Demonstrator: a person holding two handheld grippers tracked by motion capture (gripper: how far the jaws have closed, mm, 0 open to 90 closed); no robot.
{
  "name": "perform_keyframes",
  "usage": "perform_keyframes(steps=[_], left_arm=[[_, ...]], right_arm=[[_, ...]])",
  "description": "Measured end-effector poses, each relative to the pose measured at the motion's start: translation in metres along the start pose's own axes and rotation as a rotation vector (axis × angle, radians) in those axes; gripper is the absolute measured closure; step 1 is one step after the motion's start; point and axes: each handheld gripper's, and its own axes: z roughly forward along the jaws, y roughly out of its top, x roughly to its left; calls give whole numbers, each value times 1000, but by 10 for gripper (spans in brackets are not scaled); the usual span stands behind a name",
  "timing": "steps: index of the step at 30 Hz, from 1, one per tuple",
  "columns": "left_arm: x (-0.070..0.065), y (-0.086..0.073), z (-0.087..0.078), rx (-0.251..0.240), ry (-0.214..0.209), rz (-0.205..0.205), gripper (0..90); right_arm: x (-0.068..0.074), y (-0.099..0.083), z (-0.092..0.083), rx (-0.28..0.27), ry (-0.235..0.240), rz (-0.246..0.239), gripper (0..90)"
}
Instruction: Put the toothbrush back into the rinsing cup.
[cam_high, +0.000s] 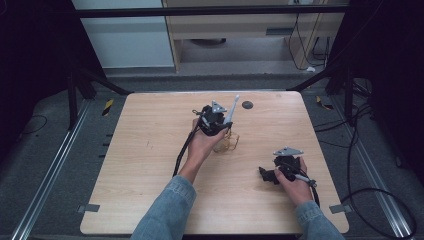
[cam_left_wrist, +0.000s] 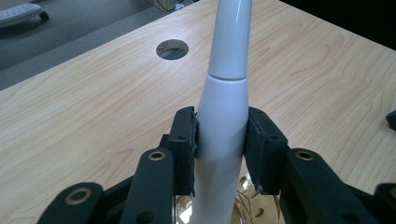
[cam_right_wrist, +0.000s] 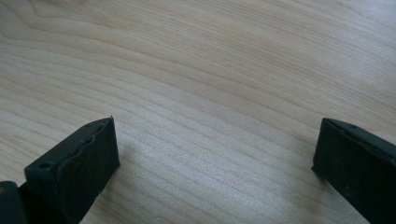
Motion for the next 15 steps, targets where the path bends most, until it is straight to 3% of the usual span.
perform_keyframes(steps=[15], left_arm=[[1,1,-3,-9,2,8,638]], right_arm=[[0,0,0,0,0,-1,3]])
